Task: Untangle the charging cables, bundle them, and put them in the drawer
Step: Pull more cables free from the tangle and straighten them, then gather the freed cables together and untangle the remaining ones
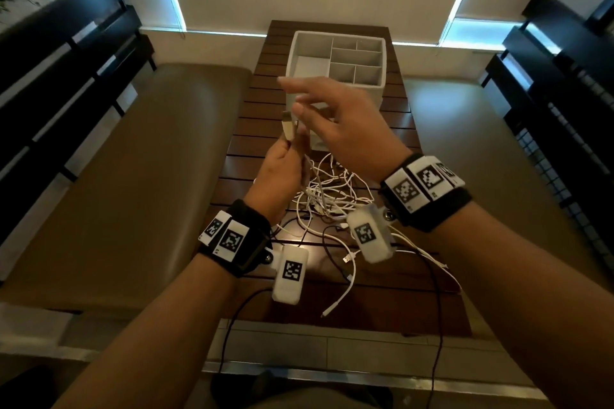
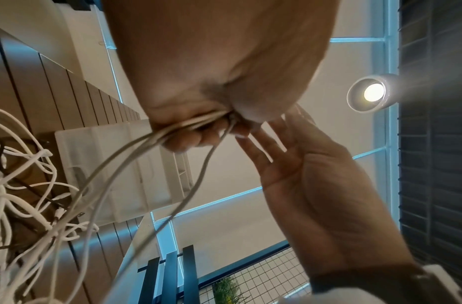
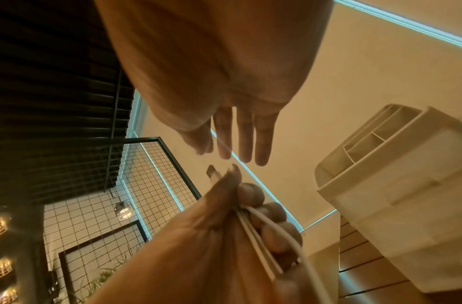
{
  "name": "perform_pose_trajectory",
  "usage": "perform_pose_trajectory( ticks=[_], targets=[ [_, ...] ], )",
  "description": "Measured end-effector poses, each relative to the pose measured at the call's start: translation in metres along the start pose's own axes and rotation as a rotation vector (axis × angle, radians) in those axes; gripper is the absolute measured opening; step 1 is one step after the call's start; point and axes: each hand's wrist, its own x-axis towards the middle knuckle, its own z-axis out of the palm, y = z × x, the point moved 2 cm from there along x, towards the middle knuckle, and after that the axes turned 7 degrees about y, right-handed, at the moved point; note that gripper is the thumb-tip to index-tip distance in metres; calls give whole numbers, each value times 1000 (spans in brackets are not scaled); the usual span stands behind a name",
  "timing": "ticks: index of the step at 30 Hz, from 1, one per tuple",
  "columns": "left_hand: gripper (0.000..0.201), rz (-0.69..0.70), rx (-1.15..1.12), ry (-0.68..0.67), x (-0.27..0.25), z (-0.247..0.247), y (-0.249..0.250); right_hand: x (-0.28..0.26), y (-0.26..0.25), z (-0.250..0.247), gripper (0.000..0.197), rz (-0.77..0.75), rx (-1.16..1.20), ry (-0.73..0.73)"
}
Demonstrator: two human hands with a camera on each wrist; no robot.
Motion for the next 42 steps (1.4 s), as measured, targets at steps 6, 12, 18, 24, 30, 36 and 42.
perform_pose_trajectory(
  ticks=[6,12,18,24,30,36,42],
  targets=[
    [40,-25,-10,-101,-2,5,-1,9,11,7,19,27,-9,-33],
    [43,-46,-88,-25,-2,11,2,9,15,8,24,59,-104,-162],
    [37,-56,-337,93,19,-2,28,-37,29,38,51,431,291,-378],
    [50,-163,-494,-70,31,-25,23,-73,65,45,40,237,-97,-355],
    [48,-124,-503,112,40,-79,42,-117,123,14,43,377,-240,-341],
    [53,-126,-477,237,49,-120,40,-87,123,-41,36,398,-170,-85],
    [52,-85,-458,315,44,-136,48,-88,133,-52,36,485,-322,-411]
  ],
)
